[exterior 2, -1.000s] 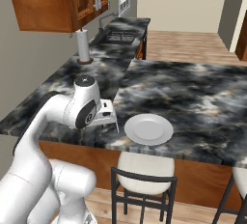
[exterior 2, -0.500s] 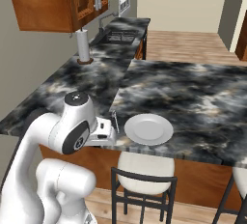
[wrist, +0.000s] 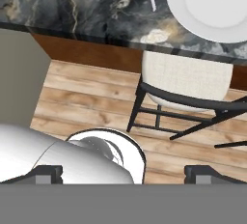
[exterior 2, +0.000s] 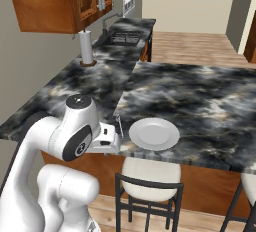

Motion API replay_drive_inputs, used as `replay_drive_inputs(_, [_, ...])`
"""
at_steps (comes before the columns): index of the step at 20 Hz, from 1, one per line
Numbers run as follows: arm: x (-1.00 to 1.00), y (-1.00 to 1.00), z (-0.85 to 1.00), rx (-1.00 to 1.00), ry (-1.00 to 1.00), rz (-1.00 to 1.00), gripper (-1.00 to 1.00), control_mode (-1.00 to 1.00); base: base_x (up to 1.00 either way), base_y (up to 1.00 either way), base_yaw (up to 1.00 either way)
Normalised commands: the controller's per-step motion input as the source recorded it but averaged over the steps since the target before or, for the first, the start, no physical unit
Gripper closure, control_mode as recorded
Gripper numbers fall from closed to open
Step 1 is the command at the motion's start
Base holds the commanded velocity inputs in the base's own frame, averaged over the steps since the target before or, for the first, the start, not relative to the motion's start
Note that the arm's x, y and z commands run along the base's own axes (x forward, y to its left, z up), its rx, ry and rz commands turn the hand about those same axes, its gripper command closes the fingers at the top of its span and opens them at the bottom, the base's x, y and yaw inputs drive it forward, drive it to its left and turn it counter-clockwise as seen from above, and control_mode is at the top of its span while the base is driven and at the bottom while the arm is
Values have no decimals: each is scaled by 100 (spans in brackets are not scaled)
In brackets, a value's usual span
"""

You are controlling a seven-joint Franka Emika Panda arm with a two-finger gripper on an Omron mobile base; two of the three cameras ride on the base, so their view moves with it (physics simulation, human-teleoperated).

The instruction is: Take the fork and place it on the left side of the plate. Then take the spoon and place it on the right side of the plate. Make sure they're directly next to the plate.

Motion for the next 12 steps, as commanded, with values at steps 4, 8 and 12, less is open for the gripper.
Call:
replay_drive_inputs(4, [0, 0, 0, 0, 0, 0, -100, -100, 0, 0, 0])
replay_drive_inputs(8, [0, 0, 0, 0, 0, 0, -100, -100, 0, 0, 0])
replay_drive_inputs(12, [0, 0, 0, 0, 0, 0, -100, 100, 0, 0, 0])
